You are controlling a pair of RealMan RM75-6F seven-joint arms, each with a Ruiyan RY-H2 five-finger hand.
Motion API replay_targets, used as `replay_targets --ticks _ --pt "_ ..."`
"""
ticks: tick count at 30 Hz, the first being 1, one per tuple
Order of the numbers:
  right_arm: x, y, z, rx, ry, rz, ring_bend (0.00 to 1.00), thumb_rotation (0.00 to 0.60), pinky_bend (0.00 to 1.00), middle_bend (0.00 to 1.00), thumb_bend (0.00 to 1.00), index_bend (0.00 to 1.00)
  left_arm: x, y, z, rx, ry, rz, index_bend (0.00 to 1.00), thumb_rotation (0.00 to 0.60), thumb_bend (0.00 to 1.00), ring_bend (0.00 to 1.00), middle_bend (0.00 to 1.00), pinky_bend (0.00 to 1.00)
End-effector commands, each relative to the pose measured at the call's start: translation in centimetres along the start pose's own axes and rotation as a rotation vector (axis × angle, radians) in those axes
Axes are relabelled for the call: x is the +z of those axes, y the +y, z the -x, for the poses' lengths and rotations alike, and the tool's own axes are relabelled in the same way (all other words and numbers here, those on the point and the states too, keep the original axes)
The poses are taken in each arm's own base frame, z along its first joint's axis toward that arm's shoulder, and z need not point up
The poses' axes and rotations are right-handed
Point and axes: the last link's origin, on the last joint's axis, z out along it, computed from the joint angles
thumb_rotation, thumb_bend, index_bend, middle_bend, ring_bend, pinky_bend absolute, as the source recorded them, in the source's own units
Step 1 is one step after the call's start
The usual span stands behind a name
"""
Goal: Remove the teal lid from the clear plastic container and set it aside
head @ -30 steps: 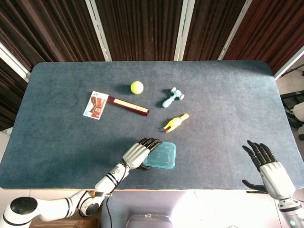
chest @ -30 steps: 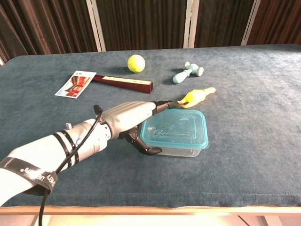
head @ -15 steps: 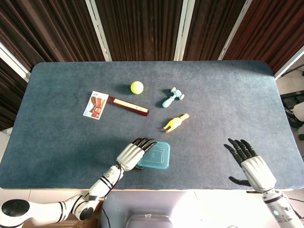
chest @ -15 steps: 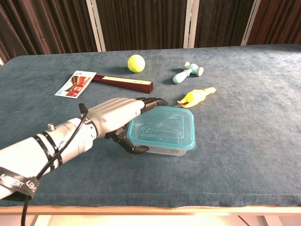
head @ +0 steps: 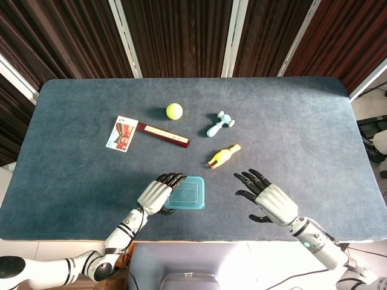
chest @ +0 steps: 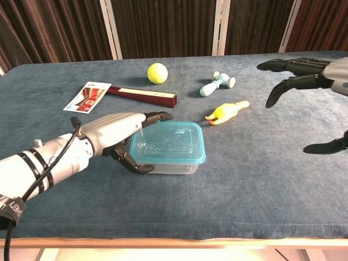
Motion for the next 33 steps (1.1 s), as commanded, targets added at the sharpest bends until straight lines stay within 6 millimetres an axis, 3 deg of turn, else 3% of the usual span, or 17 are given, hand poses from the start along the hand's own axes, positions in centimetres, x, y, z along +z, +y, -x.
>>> replay_targets --ticks 1,7,13,25,33 --pt "1.7 -0.4 0.8 0.012 -0.006 -0.055 0.0 0.6 0.0 0.02 0.29 0.5 -0.3 -0.1 0.1 -0.007 0.004 0.005 0.0 0.6 0.32 0.51 0.67 0.61" --pt "4.1 -0.9 2.4 0.019 -0.019 -0.103 0.0 0.6 0.0 0.04 0.32 0.55 -0.6 0.0 0.7 -0.03 -0.006 0.026 0.0 0.6 0.32 0.51 0.67 0.61" --pt "5.8 -1.6 3.6 0.016 -0.005 -0.134 0.0 0.6 0.0 0.05 0.34 0.54 -0.6 0.1 1.1 -0.032 -0.009 0.034 0.0 0.6 0.32 0.51 0.67 0.61" --pt "7.7 -3.7 5.7 0.01 -0.06 -0.179 0.0 0.6 0.0 0.05 0.34 0.56 -0.5 -0.2 1.1 -0.039 -0.01 0.031 0.0 0.6 0.32 0.51 0.67 0.61" --pt "8.8 -4.2 6.0 0.009 -0.057 -0.168 0.0 0.6 0.0 0.06 0.34 0.59 -0.6 0.0 1.4 -0.034 -0.017 0.04 0.0 0.6 0.32 0.51 0.67 0.61"
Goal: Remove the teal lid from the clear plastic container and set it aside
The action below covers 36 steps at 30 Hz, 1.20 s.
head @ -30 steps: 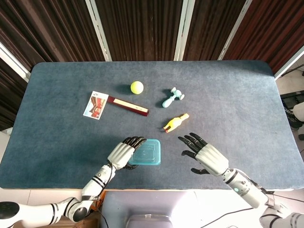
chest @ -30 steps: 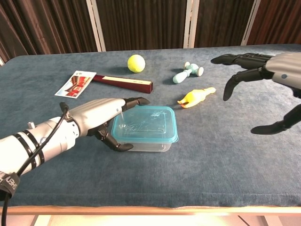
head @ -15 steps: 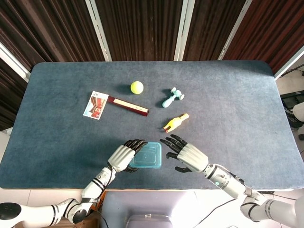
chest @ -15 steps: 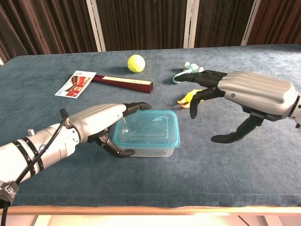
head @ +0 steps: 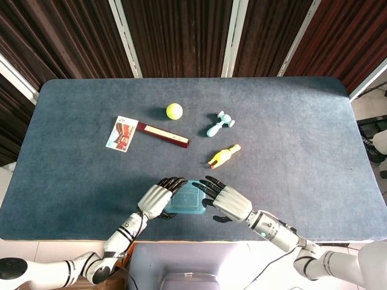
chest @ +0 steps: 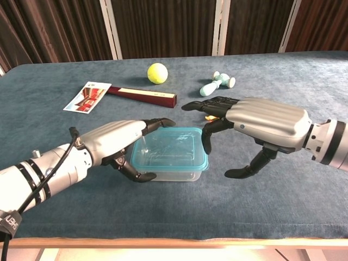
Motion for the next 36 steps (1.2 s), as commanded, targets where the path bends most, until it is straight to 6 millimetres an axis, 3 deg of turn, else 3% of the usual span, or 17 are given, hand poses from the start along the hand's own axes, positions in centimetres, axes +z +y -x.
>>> replay_targets --ticks 1,36 --pt "0.4 -0.1 0.1 -0.005 0.0 0.001 0.0 0.6 0.0 0.06 0.34 0.59 0.0 0.0 0.0 -0.001 0.0 0.001 0.0 0.6 0.32 0.51 0.67 0.61" --pt "2.8 -1.8 1.0 -0.001 -0.02 0.003 0.0 0.6 0.0 0.07 0.37 0.62 -0.1 0.1 0.4 -0.014 -0.013 0.002 0.0 0.6 0.32 0.52 0.68 0.62"
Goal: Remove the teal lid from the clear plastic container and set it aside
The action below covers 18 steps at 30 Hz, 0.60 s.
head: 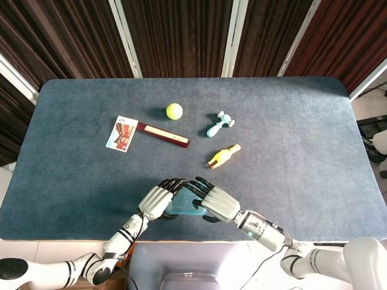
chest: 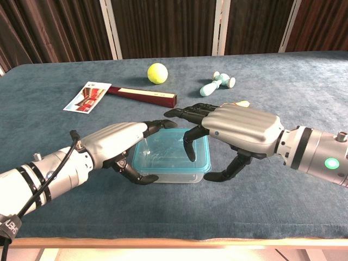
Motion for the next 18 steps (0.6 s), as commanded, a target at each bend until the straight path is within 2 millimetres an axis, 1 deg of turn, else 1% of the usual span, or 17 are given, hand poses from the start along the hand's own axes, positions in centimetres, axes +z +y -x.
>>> replay_targets --ticks 1,18 --pt "0.16 -0.06 0.01 0.003 0.0 0.001 0.0 0.6 0.0 0.07 0.37 0.62 -0.02 -0.03 0.07 -0.001 -0.004 -0.002 0.0 0.6 0.32 0.52 0.68 0.62" --pt "0.68 -0.36 -0.37 0.021 0.011 0.001 0.0 0.6 0.0 0.07 0.37 0.62 -0.12 0.01 0.2 0.007 -0.005 0.001 0.0 0.6 0.32 0.54 0.7 0.63"
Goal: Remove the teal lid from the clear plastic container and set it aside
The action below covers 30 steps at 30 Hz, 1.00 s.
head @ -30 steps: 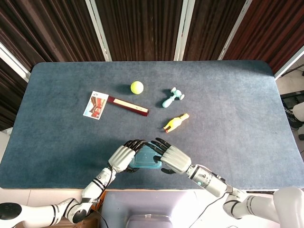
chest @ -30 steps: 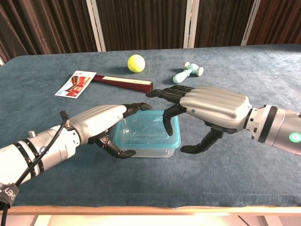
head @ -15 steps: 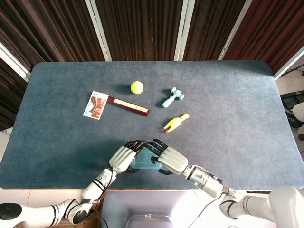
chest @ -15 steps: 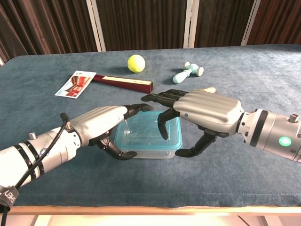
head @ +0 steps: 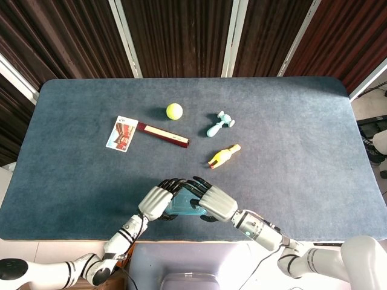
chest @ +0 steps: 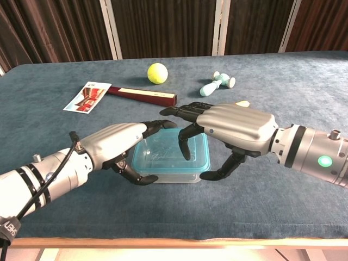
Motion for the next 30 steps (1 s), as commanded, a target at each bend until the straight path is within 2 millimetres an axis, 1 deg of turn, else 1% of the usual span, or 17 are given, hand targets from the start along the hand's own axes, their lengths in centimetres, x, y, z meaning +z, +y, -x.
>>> replay_targets --ticks 1,18,30 --pt "0.0 0.0 -0.1 0.001 0.003 0.001 0.0 0.6 0.0 0.07 0.37 0.62 0.0 0.0 0.0 0.0 0.0 0.001 0.0 0.6 0.32 0.54 0.7 0.64" --pt "-0.1 0.1 -0.6 0.009 0.01 0.007 0.0 0.6 0.0 0.07 0.37 0.62 0.1 0.1 0.4 0.022 0.001 0.006 0.0 0.6 0.32 0.54 0.71 0.65" --pt "0.2 0.3 -1.2 0.003 0.029 0.011 0.0 0.6 0.0 0.07 0.37 0.61 0.0 0.3 0.5 0.037 0.007 0.015 0.0 0.6 0.32 0.55 0.71 0.65"
